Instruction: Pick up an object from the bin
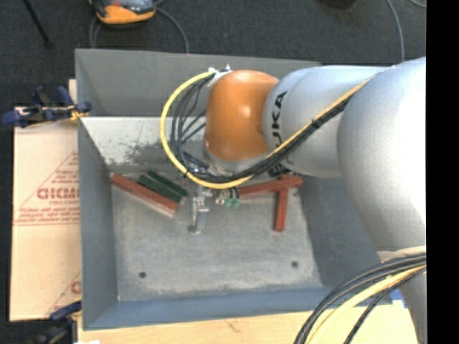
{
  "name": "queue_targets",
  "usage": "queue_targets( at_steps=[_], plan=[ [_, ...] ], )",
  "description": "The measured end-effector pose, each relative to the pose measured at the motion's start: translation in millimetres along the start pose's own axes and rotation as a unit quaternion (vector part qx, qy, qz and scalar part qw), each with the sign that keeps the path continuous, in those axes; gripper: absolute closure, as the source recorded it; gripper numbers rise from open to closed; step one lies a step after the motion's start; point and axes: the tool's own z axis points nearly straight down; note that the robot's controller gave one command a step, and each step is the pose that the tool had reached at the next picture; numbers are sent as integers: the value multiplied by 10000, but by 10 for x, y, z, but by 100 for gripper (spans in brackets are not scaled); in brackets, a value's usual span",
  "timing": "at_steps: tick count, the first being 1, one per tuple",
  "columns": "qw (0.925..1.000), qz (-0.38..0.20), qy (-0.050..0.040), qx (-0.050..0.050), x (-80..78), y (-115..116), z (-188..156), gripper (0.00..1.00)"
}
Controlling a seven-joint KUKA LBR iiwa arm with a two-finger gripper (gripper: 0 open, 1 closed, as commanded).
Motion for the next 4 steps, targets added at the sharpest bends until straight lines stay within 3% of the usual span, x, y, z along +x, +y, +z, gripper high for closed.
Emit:
queue_targets(
  at_steps=[1,2,3,4],
  plan=[
    [9989,472,3,-1,-171,225,400,0],
    [9999,157,-62,-1,-531,363,511,100],
    [9999,157,-62,-1,-531,363,511,100],
    [9996,-268,-63,-1,-548,352,513,100]
  ],
)
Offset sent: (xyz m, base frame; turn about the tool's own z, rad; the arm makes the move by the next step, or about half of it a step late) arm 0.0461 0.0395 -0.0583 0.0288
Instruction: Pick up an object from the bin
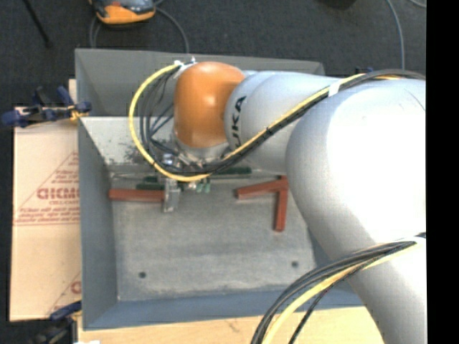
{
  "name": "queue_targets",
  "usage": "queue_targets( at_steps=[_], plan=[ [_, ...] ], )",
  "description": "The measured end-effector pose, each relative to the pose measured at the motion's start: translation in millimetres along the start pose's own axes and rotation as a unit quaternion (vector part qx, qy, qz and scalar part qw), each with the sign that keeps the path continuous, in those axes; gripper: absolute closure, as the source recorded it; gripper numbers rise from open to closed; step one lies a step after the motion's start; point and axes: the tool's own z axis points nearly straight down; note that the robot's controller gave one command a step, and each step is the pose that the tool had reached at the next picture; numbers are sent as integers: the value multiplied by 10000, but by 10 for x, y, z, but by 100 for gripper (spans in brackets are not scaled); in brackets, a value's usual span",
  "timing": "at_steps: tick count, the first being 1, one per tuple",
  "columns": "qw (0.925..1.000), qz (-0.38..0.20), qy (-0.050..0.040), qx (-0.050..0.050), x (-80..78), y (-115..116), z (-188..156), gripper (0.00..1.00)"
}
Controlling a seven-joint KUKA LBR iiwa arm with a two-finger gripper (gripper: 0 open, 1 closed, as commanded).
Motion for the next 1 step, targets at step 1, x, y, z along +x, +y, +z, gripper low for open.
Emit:
queue_targets(
  at_steps=[1],
  plan=[
    [9987,-500,26,-9,152,66,-1836,100]
  ],
)
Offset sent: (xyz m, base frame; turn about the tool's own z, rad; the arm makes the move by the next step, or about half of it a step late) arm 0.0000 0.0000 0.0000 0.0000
